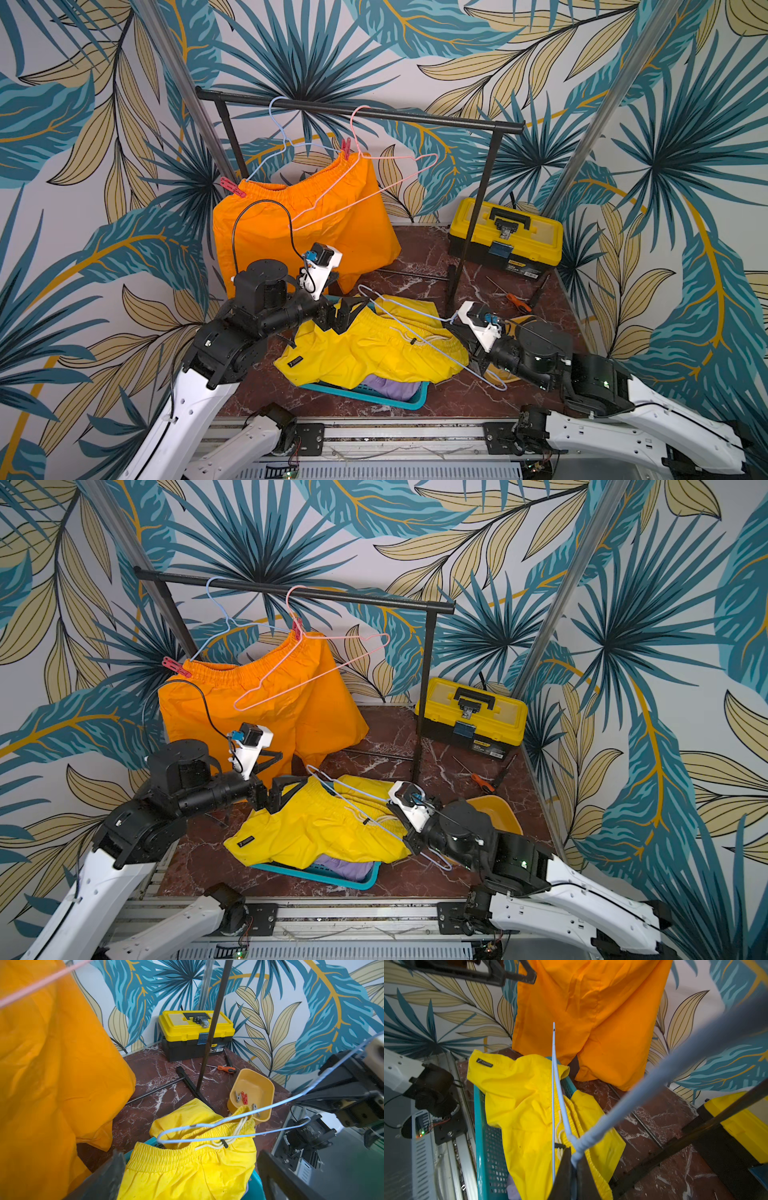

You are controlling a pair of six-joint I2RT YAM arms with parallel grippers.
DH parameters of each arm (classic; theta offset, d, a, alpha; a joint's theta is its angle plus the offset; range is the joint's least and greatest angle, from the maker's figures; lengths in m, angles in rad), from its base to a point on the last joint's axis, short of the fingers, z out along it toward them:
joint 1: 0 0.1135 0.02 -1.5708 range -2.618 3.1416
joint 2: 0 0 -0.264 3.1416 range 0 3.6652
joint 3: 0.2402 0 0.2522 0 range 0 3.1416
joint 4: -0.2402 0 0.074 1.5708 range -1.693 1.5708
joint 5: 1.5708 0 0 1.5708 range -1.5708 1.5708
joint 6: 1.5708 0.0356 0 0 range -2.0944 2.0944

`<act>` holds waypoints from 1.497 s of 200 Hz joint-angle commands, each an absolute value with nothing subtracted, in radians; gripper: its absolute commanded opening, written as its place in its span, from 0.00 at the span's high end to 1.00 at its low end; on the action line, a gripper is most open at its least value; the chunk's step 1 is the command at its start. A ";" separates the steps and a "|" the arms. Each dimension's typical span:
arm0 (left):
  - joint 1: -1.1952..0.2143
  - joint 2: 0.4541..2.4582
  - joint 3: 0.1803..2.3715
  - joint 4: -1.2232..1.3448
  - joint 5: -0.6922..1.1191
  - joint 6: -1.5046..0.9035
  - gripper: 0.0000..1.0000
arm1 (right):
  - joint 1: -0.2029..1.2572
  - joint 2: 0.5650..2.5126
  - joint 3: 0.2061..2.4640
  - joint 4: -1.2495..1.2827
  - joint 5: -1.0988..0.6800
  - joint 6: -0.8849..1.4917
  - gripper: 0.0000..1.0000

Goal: Remove the clothespins securing shorts to the hanger
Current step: Place the hanger at the clothesline.

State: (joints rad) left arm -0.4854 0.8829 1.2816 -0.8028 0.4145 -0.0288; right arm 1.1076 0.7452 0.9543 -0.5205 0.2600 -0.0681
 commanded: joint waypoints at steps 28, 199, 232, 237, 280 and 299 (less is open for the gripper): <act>-0.583 0.912 1.244 -0.825 0.691 0.140 0.01 | 1.105 0.837 1.014 -0.566 0.087 -0.141 1.00; -0.698 1.039 1.218 -0.825 0.684 0.250 0.67 | 1.020 0.948 1.062 -0.425 -0.092 -0.190 1.00; -0.699 1.048 1.227 -0.825 0.718 0.253 0.72 | 1.016 0.939 1.059 -0.416 -0.097 -0.190 1.00; -0.698 1.049 1.227 -0.825 0.725 0.255 0.72 | 1.016 0.938 1.057 -0.413 -0.095 -0.191 1.00; -0.699 1.066 1.234 -0.824 0.800 0.242 0.66 | 1.011 0.920 1.040 -0.384 -0.094 -0.189 1.00; -0.698 1.086 1.247 -0.825 0.771 0.205 0.65 | 1.011 0.897 1.020 -0.359 -0.092 -0.189 1.00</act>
State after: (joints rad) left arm -0.6933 1.0668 1.2129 -0.8200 0.7494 0.2356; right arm 1.0164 0.9344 1.0447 -0.4358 -0.0914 -0.1883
